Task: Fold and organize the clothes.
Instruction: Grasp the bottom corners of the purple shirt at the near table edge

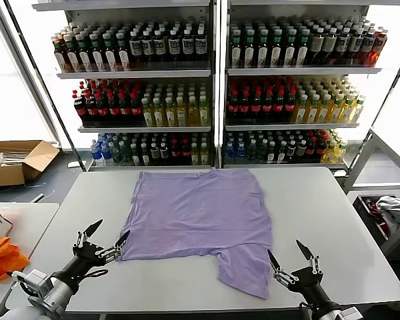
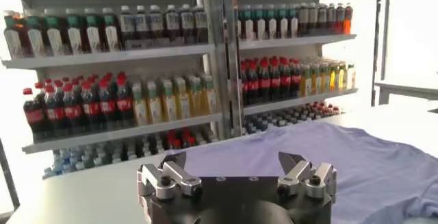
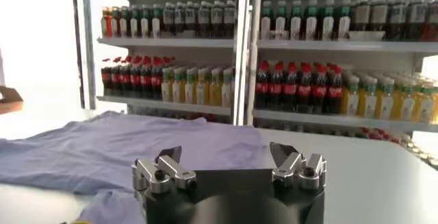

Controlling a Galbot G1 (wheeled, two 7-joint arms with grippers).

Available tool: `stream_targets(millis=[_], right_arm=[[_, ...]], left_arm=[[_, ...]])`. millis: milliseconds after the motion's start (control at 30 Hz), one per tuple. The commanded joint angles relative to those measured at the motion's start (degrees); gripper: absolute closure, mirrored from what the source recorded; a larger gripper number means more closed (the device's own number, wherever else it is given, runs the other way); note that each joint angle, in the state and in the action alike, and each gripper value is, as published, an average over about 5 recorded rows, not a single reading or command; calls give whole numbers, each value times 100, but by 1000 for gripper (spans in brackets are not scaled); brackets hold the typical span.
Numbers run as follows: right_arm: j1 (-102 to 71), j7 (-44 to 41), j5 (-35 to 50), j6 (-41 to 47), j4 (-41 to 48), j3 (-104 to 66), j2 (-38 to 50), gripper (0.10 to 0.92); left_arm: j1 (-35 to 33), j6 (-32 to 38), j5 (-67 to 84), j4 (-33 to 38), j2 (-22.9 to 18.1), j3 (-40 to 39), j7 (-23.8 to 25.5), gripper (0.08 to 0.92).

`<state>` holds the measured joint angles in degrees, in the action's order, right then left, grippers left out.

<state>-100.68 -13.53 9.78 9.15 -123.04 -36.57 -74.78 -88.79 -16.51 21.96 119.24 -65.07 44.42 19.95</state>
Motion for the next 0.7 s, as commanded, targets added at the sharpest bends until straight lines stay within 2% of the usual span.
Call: stream_targets(millis=[33,333,700], right_arm=[[-160,249,-252,484,-33,306,53,203],[-132,373,-511,536,87,681,-193,203],[-136,487,-677,645,157,856,-294,203]], left_arm=[[126,-571,189,-562,407,-486,-545,177],[264,-604,339,-788,299,-548,-616,177],[179,-678,271,-859,210,-646,-1006,177]])
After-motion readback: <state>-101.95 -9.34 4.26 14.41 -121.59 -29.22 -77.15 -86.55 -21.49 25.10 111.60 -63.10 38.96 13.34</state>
